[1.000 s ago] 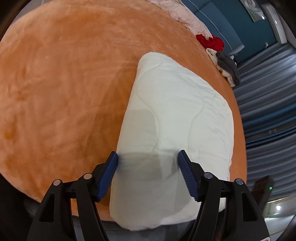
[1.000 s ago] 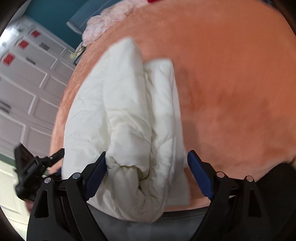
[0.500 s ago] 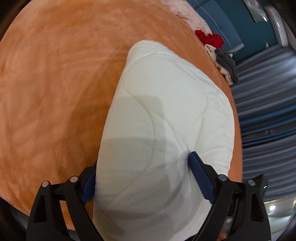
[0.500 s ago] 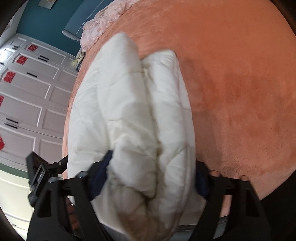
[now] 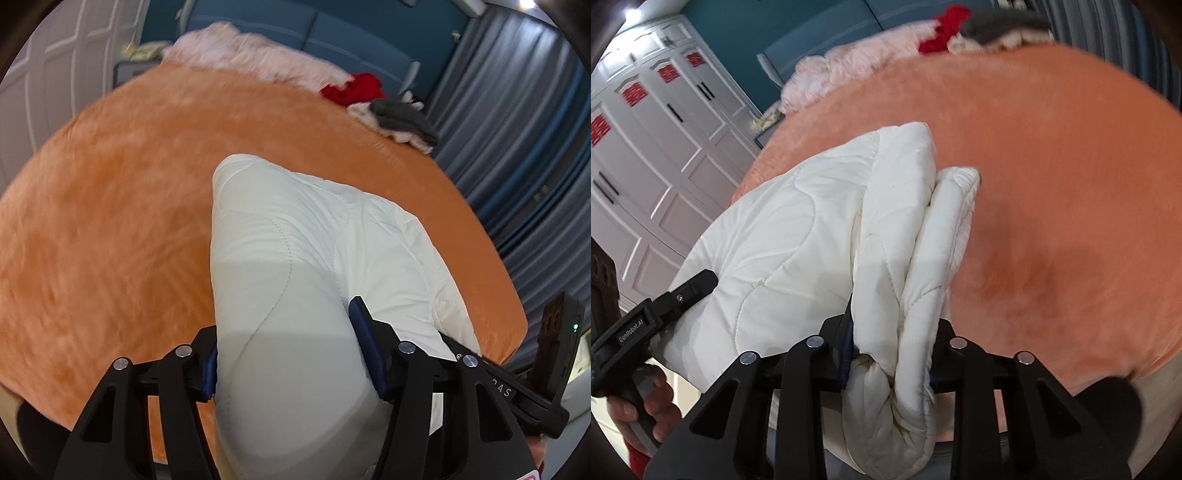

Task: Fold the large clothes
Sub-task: 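Lift the bundle edge with both tools and fold it over again, then hold the lifted cream bundle up with both tools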

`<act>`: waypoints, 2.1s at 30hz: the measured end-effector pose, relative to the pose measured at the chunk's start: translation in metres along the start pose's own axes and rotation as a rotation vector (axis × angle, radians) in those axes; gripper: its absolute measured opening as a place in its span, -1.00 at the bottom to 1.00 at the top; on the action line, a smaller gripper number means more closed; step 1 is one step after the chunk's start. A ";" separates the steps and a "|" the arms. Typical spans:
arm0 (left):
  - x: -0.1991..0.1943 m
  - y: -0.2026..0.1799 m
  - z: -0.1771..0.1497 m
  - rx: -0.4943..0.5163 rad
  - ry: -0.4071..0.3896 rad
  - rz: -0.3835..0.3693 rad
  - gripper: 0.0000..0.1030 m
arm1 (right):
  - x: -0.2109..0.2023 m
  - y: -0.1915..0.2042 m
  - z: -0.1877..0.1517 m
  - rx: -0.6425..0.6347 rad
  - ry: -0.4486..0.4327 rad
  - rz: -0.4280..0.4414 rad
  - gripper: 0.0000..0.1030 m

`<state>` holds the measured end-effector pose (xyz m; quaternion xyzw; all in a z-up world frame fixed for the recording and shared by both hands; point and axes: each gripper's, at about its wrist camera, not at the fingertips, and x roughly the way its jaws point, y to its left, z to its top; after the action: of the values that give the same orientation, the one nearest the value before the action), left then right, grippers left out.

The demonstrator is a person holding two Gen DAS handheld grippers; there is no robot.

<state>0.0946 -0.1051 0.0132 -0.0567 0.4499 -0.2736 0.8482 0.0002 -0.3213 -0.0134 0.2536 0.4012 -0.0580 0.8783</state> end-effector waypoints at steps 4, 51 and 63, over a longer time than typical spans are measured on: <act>-0.027 -0.017 0.015 0.036 -0.066 -0.030 0.09 | -0.027 0.010 0.014 -0.037 -0.072 -0.004 -0.47; -0.277 0.015 0.163 0.256 -0.910 -0.260 0.09 | -0.223 0.227 0.161 -0.517 -0.779 0.186 -0.47; -0.124 0.131 0.194 0.115 -0.714 -0.224 0.10 | -0.021 0.227 0.190 -0.479 -0.518 0.187 -0.46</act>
<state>0.2475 0.0403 0.1739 -0.1496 0.1007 -0.3526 0.9182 0.1834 -0.2204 0.1969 0.0530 0.1426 0.0556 0.9868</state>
